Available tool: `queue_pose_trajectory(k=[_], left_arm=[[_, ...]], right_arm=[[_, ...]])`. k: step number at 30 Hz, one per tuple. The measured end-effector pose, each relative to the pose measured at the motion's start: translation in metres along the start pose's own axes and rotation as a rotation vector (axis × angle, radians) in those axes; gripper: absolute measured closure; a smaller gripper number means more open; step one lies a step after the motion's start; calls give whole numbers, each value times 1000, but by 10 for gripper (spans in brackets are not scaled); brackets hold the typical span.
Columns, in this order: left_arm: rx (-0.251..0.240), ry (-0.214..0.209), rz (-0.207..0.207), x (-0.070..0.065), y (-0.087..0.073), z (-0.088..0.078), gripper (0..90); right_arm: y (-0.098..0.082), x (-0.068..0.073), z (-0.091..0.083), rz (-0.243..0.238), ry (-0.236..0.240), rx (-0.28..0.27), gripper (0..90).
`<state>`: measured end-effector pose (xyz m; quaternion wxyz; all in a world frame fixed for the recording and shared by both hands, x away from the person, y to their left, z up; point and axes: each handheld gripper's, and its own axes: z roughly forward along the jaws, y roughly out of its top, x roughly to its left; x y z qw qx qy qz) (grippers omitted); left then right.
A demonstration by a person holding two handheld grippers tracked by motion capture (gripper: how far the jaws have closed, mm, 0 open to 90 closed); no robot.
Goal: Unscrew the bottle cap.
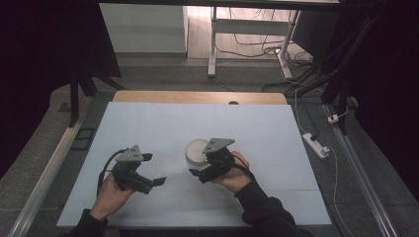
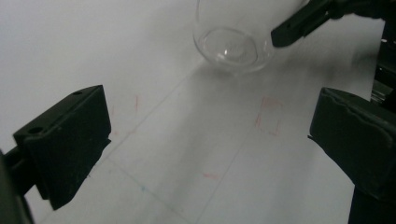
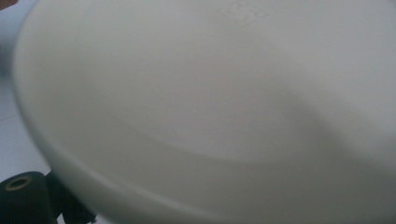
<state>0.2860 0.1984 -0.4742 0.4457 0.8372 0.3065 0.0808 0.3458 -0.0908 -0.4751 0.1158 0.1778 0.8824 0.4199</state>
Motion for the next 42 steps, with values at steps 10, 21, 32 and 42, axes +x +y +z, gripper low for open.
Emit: queue_pose_trajectory(k=[10,21,32,42], left_arm=[[-5,-39,54,1,25,15,0],[10,-88,146,-3,53,35,0],[11,-116,205,-7,72,45,0],[36,-223,303,-11,88,61,0]], right_arm=[[0,1,0,-5,8,-2,66],[0,1,0,-21,22,-1,67],[0,2,1,-24,30,0,66],[1,4,1,-42,60,-4,67]])
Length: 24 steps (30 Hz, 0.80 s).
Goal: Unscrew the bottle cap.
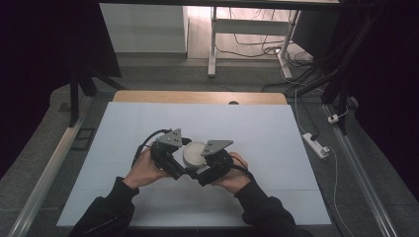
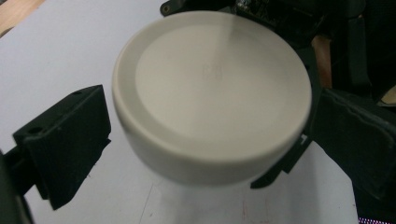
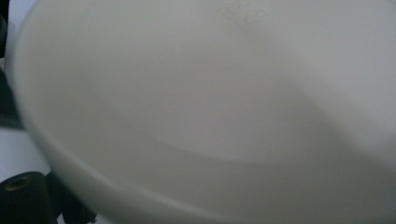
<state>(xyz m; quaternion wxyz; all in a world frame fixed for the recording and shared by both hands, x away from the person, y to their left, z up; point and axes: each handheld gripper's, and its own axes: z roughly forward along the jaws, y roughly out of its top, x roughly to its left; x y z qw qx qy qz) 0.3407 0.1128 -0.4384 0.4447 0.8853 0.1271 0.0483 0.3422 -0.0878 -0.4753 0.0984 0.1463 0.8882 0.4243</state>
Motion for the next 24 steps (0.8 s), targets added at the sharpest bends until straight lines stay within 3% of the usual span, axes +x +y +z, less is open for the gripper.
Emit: queue_pose_trajectory(k=[8,11,15,18,24], left_arm=[[-27,-40,30,5,4,3,24],[-45,-77,43,6,3,1,55],[-41,-90,66,6,3,0,70],[-42,-74,62,5,3,0,74],[-38,-13,-2,4,4,5,76]], right_arm=[[0,2,0,-13,30,-5,67],[1,3,0,-15,46,-10,67],[1,4,-1,-24,61,-12,67],[1,4,-1,-25,63,-13,67],[0,2,1,0,24,2,67]])
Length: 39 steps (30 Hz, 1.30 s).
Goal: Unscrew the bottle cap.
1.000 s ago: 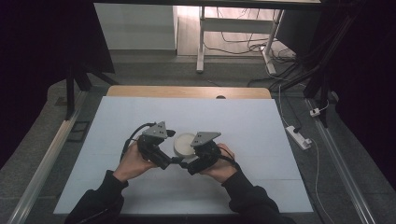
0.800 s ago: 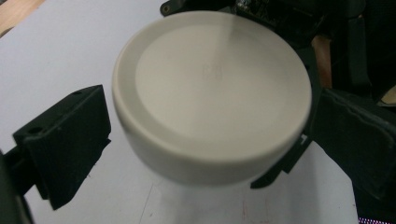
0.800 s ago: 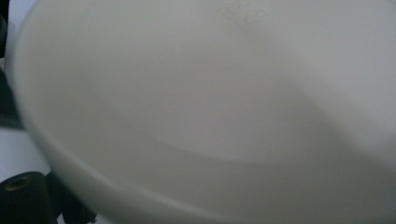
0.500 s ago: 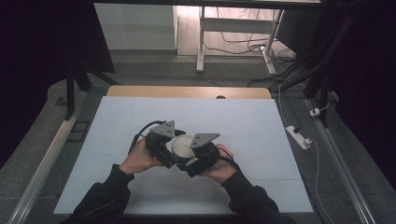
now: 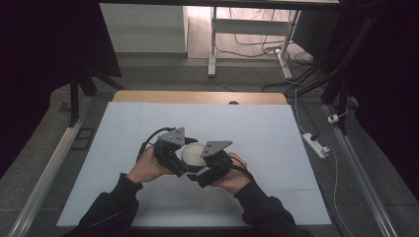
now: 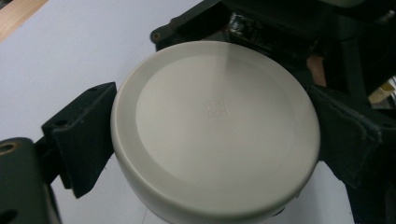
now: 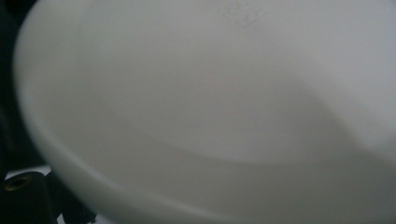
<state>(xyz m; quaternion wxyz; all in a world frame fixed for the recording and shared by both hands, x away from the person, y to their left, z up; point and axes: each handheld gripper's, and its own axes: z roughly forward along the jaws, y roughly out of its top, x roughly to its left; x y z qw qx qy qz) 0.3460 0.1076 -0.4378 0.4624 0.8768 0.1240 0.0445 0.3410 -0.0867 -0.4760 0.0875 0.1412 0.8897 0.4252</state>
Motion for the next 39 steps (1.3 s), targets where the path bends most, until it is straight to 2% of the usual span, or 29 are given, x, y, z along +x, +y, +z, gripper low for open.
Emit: queue_pose_trajectory(k=[4,10,13,15,17,20,22,23,26,27,28,29,30,31,32,34,36,39], left_arm=[[-14,49,-64,-2,2,4,76],[6,143,-130,-8,8,9,76],[24,180,-141,-12,11,12,76],[26,189,-149,-13,11,13,75],[20,176,-146,-12,11,12,69],[38,152,-118,-8,11,7,23],[29,104,-106,-6,10,2,5],[29,104,-106,-6,10,2,5],[52,43,-40,-3,8,-8,8],[52,43,-40,-3,8,-8,7],[53,5,-11,-1,6,-12,10],[53,5,-11,-1,6,-12,11],[55,-9,18,-1,5,-13,11],[55,-9,18,-1,5,-13,14],[58,-28,36,-1,4,-13,18],[55,-30,43,-1,4,-14,30],[45,-61,62,1,2,-14,43],[34,-83,74,0,1,-13,74]], right_arm=[[-1,-2,0,26,-32,0,67],[-1,-4,1,60,-78,2,67],[-1,-5,1,74,-92,6,67],[-2,-6,1,74,-97,9,67],[-2,-6,1,75,-91,5,67],[-2,-6,-1,67,-81,-2,67],[-1,-5,-2,60,-68,-8,67],[-1,-5,-2,56,-61,-10,67],[-1,-4,-2,48,-41,-11,67],[-1,-4,-2,41,-32,-10,67],[-1,-4,-1,36,-22,-11,67],[-1,-3,-1,30,-12,-10,66],[-1,-2,0,23,-4,-9,67],[-1,-1,0,16,5,-7,67],[-1,0,0,5,15,-7,67],[0,3,1,1,34,-9,67],[0,4,1,-13,48,-11,66],[1,5,1,-20,60,-18,67]])
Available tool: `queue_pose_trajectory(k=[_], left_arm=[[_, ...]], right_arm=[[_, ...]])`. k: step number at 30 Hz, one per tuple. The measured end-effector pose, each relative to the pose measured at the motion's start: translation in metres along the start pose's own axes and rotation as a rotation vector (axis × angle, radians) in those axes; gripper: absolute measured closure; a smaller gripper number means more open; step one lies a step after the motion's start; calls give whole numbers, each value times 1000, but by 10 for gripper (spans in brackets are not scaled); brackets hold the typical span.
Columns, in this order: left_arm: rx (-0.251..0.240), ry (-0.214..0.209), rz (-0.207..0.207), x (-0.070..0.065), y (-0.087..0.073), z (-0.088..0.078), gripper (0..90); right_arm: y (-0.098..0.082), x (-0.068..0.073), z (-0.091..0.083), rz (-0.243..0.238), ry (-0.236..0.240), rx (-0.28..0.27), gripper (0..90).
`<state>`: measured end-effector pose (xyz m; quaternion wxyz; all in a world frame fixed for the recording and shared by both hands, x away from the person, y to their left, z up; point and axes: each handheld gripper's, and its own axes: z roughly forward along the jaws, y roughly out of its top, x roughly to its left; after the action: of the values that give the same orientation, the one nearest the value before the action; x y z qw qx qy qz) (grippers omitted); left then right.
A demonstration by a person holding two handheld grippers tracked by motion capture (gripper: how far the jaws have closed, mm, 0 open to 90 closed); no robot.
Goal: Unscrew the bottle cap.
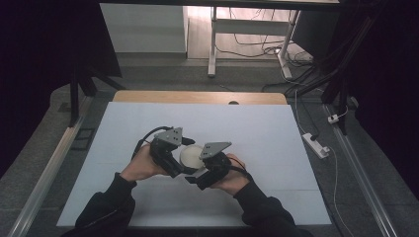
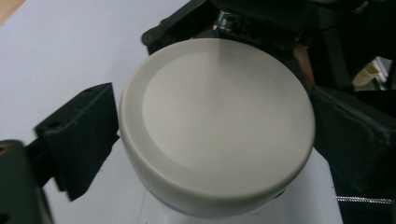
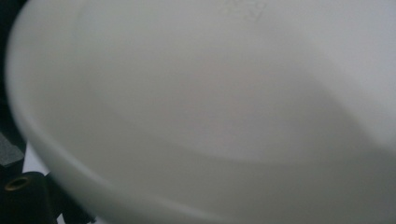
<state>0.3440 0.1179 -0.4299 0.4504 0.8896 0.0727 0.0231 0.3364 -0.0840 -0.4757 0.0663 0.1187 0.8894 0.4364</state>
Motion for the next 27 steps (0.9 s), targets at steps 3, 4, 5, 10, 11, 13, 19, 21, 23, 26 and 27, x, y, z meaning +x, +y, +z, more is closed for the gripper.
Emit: queue_pose_trajectory(k=[3,4,5,10,11,13,19,21,23,26,27], left_arm=[[-3,23,-5,-1,1,1,75],[-5,33,-18,-1,1,2,75],[-5,33,-18,-1,1,2,75],[-5,115,-101,-2,5,7,76],[-3,133,-116,-3,6,9,76],[5,174,-144,-6,9,11,77],[27,283,-216,-14,17,20,76],[26,301,-227,-15,18,22,76],[37,324,-227,-17,19,25,75],[43,316,-199,-17,19,25,69],[50,302,-189,-15,19,24,51]], right_arm=[[0,-1,-1,-1,-3,-2,67],[0,-1,-1,5,-6,-3,67],[0,-2,-1,11,-14,-4,67],[-1,-5,-1,44,-61,4,67],[-1,-6,-1,53,-71,7,67],[-1,-8,-1,67,-90,8,67],[-2,-10,-2,104,-134,15,67],[-2,-11,-1,113,-143,18,67],[-3,-11,-1,118,-149,23,67],[-3,-12,-1,118,-148,27,66],[-3,-12,-2,117,-144,27,67]])
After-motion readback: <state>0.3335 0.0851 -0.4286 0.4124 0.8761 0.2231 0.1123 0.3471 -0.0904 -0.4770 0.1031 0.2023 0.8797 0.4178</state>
